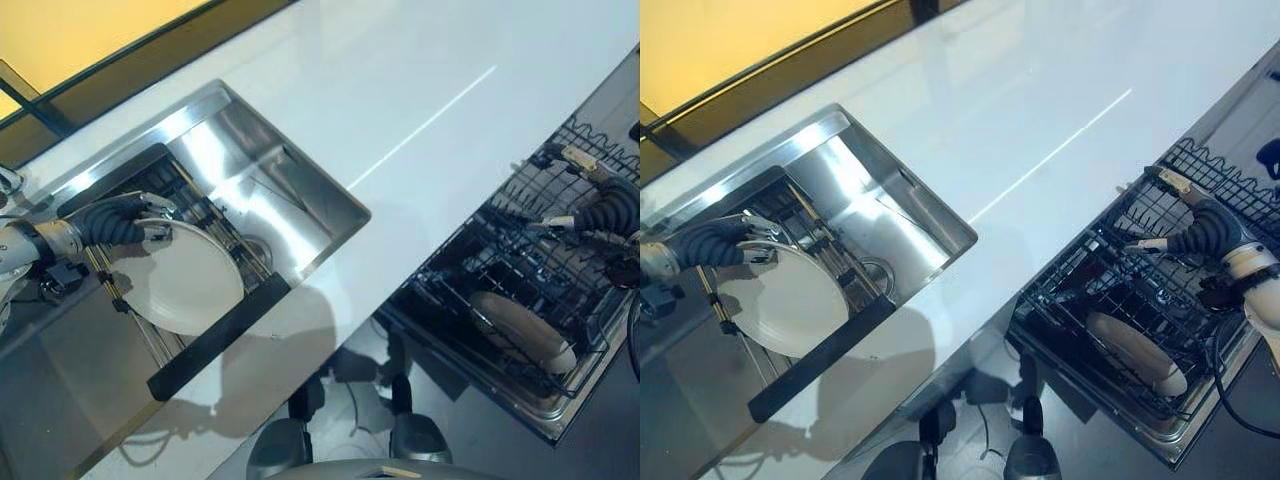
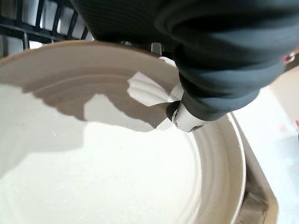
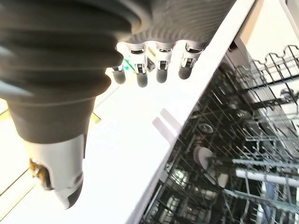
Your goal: Pick up plates and place into dishwasher.
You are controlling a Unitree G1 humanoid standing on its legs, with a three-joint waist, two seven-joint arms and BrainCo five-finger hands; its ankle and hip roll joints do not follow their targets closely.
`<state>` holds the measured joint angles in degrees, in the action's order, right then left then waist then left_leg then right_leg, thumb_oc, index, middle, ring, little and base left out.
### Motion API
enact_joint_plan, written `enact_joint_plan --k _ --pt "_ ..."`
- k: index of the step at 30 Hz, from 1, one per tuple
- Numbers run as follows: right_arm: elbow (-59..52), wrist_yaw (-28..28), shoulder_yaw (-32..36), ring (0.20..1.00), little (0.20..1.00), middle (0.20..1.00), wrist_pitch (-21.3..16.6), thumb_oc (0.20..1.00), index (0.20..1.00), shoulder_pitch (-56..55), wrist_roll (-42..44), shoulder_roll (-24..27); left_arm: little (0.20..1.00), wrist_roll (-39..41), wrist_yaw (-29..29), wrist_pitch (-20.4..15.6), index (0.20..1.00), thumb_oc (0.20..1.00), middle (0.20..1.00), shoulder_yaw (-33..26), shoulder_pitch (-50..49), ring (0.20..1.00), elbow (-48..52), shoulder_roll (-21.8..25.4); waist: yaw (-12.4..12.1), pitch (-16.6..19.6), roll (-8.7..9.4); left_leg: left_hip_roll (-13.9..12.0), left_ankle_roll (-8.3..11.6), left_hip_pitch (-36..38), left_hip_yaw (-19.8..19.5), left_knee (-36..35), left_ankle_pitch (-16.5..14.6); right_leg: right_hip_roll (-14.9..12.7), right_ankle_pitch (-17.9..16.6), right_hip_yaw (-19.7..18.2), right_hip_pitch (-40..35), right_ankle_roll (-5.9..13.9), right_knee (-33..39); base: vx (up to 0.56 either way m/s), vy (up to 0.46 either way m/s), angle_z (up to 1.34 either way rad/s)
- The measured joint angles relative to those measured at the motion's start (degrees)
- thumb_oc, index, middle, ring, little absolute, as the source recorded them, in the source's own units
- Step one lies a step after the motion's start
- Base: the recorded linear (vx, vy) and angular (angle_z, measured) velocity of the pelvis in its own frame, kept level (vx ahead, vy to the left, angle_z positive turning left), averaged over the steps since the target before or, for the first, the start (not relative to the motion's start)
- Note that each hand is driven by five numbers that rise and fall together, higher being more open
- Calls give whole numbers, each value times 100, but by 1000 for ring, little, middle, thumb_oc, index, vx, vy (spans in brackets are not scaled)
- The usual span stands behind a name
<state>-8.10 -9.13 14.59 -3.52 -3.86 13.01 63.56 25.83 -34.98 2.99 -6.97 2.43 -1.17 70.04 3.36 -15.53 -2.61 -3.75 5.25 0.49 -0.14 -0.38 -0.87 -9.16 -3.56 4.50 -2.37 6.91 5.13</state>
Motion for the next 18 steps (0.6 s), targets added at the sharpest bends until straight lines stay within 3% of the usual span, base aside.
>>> enact_joint_plan --k 6,8,18 --pt "-43 -159 395 1000 1000 1000 -4 1000 1000 -462 -26 -473 200 -64 1186 -404 200 200 200 -664 -644 200 44 -892 -117 351 94 -17 25 104 -44 -38 16 22 64 85 -117 14 2 26 -30 4" --pt "-44 -199 395 1000 1000 1000 -8 1000 1000 -499 -110 -648 200 -276 1565 -546 200 200 200 -819 -690 200 45 -1329 -132 485 107 -24 26 101 -92 -73 30 25 69 118 -131 11 2 -11 -16 12" --pt "-245 219 372 1000 1000 1000 -124 1000 1000 -334 -527 -1395 200 -1683 3888 -1305 200 200 200 -1157 -748 200 455 -2377 -294 754 354 -28 35 106 -158 -111 106 35 68 166 -148 8 2 3 -3 3"
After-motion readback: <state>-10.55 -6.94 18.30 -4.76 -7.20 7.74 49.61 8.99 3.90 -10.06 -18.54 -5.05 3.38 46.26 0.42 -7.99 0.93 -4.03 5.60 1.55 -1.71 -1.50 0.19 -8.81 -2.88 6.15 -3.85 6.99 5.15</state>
